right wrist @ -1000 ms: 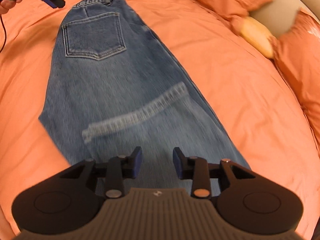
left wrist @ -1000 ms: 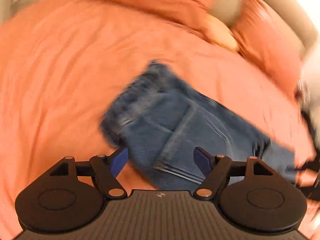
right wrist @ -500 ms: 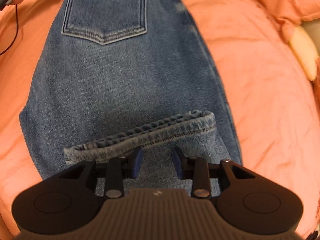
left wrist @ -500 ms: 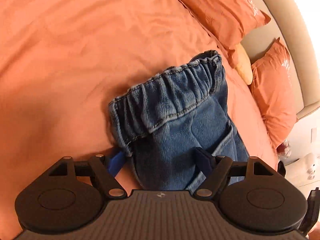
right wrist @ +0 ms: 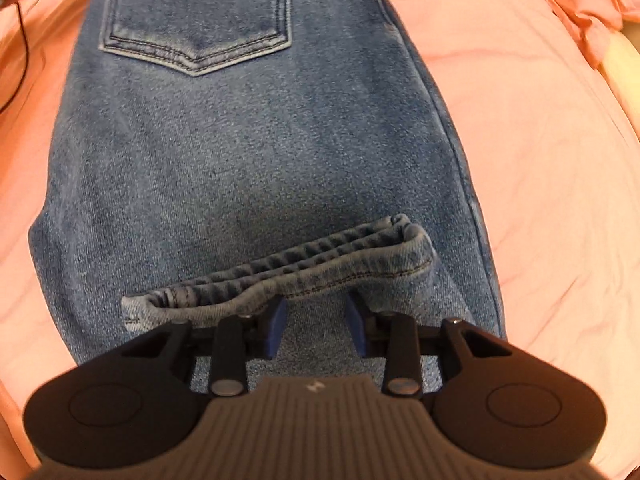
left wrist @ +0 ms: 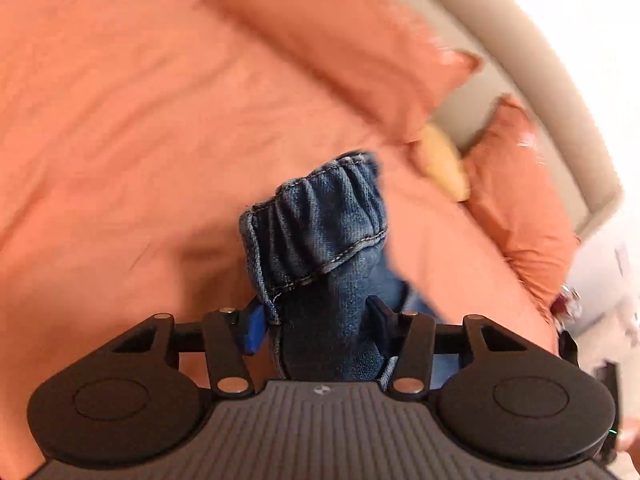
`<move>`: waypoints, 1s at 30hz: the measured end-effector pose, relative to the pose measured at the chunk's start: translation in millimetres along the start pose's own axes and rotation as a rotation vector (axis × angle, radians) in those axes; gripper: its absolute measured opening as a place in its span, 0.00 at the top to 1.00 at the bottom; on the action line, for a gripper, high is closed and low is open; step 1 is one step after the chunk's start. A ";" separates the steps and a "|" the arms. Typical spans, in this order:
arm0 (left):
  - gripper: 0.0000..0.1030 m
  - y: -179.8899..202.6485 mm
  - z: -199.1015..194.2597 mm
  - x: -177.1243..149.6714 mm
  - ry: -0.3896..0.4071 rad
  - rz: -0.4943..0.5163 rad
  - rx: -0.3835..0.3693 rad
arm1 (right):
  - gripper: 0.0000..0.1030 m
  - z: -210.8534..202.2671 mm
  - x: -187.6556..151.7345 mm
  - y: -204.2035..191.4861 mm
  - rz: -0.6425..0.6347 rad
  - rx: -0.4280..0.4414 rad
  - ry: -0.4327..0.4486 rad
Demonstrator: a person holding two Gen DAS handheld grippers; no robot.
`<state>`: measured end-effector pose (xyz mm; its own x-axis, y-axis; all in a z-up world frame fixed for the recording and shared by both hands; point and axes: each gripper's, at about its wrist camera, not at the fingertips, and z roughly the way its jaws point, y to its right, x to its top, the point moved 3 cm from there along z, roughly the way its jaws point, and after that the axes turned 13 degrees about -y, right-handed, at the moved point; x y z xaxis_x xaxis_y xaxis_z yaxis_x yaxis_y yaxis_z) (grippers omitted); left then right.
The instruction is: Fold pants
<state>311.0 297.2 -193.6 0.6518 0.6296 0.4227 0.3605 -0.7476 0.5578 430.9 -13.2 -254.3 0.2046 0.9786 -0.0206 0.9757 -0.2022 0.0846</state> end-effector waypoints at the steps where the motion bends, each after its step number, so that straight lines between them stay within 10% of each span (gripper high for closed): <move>1: 0.48 13.2 -8.1 2.6 0.011 0.023 -0.015 | 0.69 0.3 -1.1 -0.2 0.001 -0.003 0.004; 9: 0.52 157.8 -47.0 -3.8 0.021 0.405 0.025 | 0.70 -15.0 -28.2 -5.6 0.095 -0.002 0.092; 17: 0.57 286.1 -35.4 -62.3 0.009 0.712 0.060 | 0.70 -59.3 -147.2 26.1 0.437 0.140 0.265; 30: 0.58 400.2 90.4 -246.9 -0.167 1.254 0.191 | 0.70 -48.4 -308.5 8.2 0.682 0.155 0.224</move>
<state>354.6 -176.6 -139.3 0.6841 -0.5494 0.4798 -0.4788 -0.8345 -0.2729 372.0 -315.0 -199.0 0.7653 0.6144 0.1919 0.6408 -0.7555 -0.1366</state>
